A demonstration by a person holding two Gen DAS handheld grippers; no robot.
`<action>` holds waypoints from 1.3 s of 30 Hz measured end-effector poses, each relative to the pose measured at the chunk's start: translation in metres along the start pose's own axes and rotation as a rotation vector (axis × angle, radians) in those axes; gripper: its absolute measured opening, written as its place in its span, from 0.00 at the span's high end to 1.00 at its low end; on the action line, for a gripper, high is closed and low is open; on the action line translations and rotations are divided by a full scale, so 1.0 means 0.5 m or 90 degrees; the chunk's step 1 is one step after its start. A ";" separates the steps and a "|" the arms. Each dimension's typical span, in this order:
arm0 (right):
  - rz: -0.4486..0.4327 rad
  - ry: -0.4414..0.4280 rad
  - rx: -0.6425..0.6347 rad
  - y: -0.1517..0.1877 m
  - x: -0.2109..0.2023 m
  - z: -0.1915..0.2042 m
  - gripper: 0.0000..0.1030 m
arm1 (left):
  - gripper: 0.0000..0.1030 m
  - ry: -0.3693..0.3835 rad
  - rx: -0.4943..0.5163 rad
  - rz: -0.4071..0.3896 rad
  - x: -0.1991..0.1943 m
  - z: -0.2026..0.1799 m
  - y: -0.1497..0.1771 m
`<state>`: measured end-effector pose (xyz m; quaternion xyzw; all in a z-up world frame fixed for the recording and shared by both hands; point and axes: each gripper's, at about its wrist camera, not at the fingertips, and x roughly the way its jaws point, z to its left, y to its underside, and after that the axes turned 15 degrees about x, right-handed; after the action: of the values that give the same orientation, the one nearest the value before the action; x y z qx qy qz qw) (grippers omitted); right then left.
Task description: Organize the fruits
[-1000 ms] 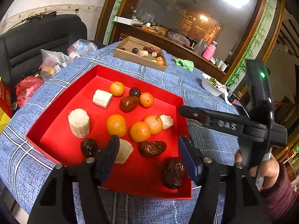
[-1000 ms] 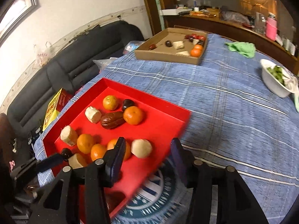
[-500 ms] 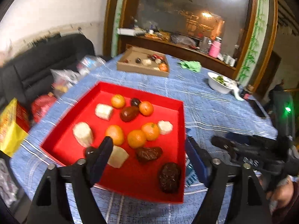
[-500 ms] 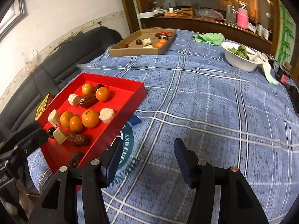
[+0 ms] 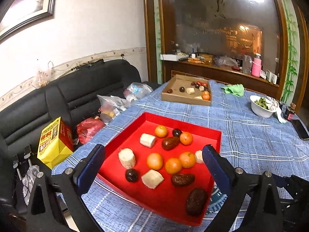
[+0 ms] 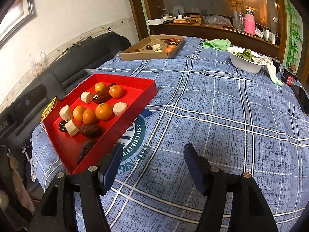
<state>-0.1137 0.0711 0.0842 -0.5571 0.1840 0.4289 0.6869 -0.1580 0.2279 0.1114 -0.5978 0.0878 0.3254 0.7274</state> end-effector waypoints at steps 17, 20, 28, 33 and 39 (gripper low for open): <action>0.004 0.009 0.005 0.016 -0.005 -0.013 0.27 | 0.03 0.034 0.042 0.050 0.020 -0.050 0.011; 0.006 0.011 0.002 0.018 -0.003 -0.012 0.27 | 0.03 0.035 0.042 0.050 0.022 -0.049 0.011; 0.004 0.017 -0.014 0.024 -0.001 0.001 0.26 | 0.03 -0.001 0.047 0.031 0.011 -0.046 0.011; -0.010 0.021 -0.029 0.028 -0.010 0.013 0.26 | 0.03 -0.062 0.048 -0.019 -0.027 -0.041 0.004; -0.057 0.012 -0.046 0.031 -0.047 0.027 0.24 | 0.00 -0.110 -0.001 -0.122 -0.111 -0.017 0.002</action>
<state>-0.1426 0.0748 0.0962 -0.5936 0.1497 0.3985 0.6829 -0.1993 0.1995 0.1367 -0.5738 -0.0331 0.3045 0.7596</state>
